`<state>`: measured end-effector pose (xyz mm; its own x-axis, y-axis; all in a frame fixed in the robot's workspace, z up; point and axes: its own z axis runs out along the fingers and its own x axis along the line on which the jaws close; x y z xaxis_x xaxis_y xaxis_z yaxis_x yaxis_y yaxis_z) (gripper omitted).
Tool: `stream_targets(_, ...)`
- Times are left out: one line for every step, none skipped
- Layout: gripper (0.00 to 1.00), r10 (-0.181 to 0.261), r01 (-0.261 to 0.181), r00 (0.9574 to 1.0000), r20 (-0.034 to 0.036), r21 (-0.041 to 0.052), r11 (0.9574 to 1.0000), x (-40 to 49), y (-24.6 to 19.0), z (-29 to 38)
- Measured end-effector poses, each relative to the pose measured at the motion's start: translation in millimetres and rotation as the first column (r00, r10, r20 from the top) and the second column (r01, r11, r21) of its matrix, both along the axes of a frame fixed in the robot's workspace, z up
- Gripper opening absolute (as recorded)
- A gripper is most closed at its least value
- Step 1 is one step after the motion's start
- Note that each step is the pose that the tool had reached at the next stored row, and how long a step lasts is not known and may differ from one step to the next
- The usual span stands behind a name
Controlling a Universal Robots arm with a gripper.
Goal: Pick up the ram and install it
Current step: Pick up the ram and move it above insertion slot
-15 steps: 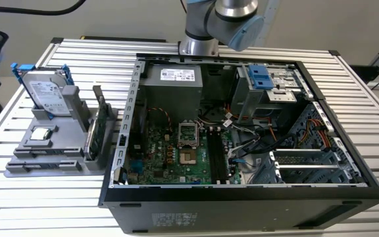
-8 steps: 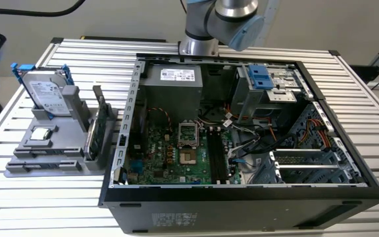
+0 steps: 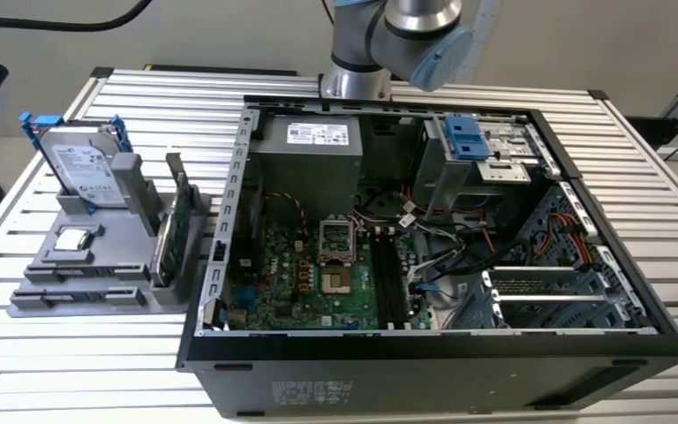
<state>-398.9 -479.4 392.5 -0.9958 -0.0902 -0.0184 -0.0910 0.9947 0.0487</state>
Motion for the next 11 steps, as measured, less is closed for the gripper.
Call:
stream_targets(0.00, 0.000, 0.000, 1.0000, -0.0003, 0.0000, 1.0000, 0.0, -0.1, 0.0)
stream_targets(0.00, 0.000, 0.000, 1.0000, -0.0010, 0.0000, 1.0000, 0.0, -0.1, -0.1)
stream_targets(0.00, 0.000, 0.000, 1.0000, -0.0011, 0.0000, 1.0000, 0.0, -0.1, -0.1)
stream_targets(0.00, 0.000, 0.000, 1.0000, -0.0011, 0.0000, 1.0000, 0.0, -0.1, -0.1)
stream_targets(0.00, 0.000, 0.000, 1.0000, -0.0012, 0.0000, 1.0000, 0.0, -0.1, 0.0)
stream_targets(0.00, 0.000, 0.000, 1.0000, -0.0012, 0.0000, 1.0000, 0.0, -0.1, -0.1)
stream_targets(0.00, 0.000, 0.000, 1.0000, -0.0012, 0.0000, 1.0000, 0.0, -0.1, 0.0)
stream_targets(0.00, 0.000, 0.000, 1.0000, -0.0013, -0.0001, 1.0000, 0.0, -0.1, 0.0)
stream_targets(0.00, 0.000, 0.000, 1.0000, -0.0014, 0.0000, 1.0000, 0.0, -0.1, 0.0)
stream_targets(0.00, 0.000, 0.000, 1.0000, -0.0014, 0.0000, 1.0000, 0.0, -0.1, 0.0)
stream_targets(0.00, 0.000, 0.000, 1.0000, -0.0015, 0.0000, 1.0000, 0.0, -0.1, 0.0)
